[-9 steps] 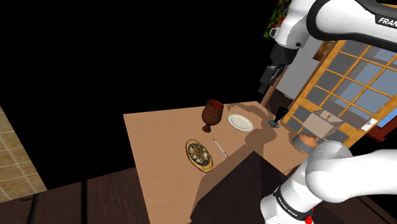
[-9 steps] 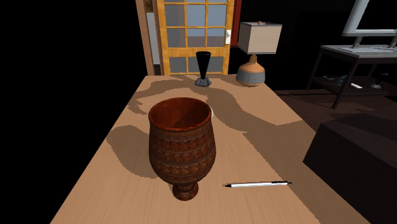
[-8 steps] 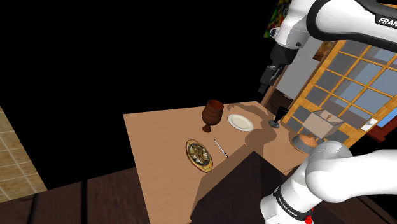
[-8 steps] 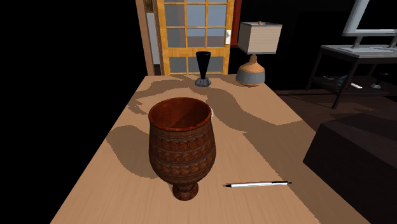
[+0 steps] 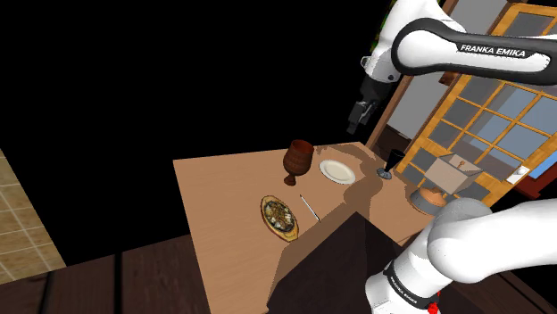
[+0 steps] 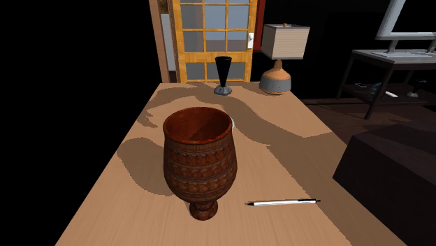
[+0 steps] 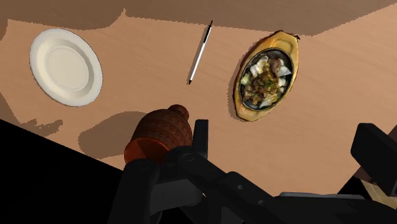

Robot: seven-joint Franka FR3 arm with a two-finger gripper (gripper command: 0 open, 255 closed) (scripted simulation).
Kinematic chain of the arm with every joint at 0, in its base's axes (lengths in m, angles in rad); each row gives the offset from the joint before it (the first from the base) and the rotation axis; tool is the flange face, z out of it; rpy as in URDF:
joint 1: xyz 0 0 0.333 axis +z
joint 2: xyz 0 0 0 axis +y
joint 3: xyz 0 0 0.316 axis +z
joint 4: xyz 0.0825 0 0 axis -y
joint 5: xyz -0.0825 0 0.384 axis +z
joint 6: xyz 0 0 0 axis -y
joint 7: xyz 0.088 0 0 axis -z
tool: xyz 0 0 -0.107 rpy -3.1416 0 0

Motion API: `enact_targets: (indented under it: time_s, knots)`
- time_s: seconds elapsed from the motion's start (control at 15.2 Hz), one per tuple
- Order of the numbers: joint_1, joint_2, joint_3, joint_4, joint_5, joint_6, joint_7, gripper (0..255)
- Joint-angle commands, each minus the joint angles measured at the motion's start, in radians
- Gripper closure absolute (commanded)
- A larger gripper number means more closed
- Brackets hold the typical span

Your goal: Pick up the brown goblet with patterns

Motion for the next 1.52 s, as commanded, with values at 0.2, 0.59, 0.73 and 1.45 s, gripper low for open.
enact_targets:
  time_s: [0.2,0.59,0.73,1.45]
  knots:
    - [-0.016,0.136,-0.061,-0.004,-0.02,0.151,-0.044,0]
    - [-0.031,0.332,-0.135,0.047,-0.017,0.309,-0.113,0]
    - [-0.035,0.403,-0.158,0.075,-0.007,0.356,-0.139,0]
    - [-0.087,0.823,-0.224,0.32,0.14,0.534,-0.318,0]
